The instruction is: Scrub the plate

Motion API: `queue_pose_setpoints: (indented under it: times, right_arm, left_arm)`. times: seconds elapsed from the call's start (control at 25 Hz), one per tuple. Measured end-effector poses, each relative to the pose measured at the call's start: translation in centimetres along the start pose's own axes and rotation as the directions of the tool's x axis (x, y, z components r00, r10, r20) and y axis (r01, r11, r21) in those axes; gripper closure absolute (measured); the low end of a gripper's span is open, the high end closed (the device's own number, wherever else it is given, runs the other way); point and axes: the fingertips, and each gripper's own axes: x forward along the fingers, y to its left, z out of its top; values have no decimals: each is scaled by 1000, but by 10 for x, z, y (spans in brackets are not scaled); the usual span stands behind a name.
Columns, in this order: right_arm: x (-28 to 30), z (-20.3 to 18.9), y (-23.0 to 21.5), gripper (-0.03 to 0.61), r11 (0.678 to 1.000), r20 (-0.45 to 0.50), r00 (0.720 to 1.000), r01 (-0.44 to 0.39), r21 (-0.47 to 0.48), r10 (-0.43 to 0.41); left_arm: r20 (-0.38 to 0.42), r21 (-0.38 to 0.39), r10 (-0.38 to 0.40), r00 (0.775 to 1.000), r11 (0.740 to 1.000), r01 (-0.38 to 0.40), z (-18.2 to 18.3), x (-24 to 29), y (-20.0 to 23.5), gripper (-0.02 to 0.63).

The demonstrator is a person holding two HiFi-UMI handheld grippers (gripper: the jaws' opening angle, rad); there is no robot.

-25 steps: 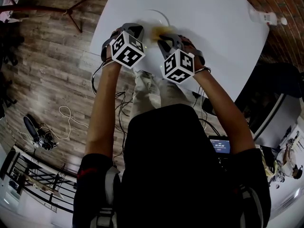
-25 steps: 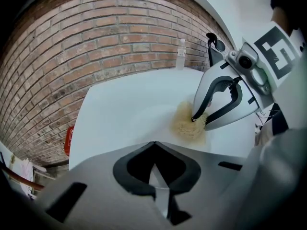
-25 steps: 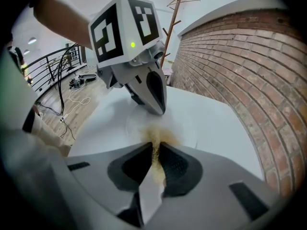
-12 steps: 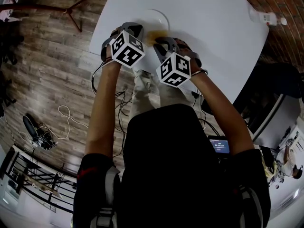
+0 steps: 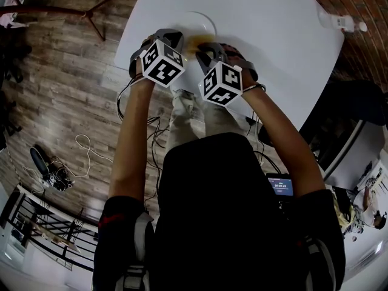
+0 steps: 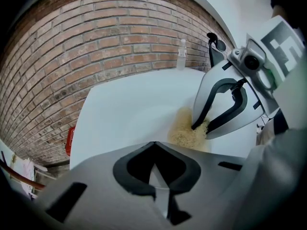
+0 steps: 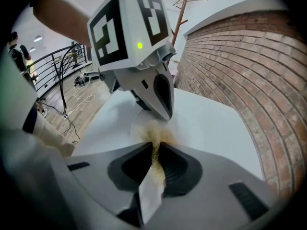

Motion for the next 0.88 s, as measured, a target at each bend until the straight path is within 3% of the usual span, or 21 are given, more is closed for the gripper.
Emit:
queue_pose_setpoints:
  times: [0.88]
  right_arm:
    - [25, 13, -48, 522, 999, -7, 999, 48, -2, -48]
  left_arm:
    - [11, 13, -33, 999, 999, 33, 0, -1, -2, 595]
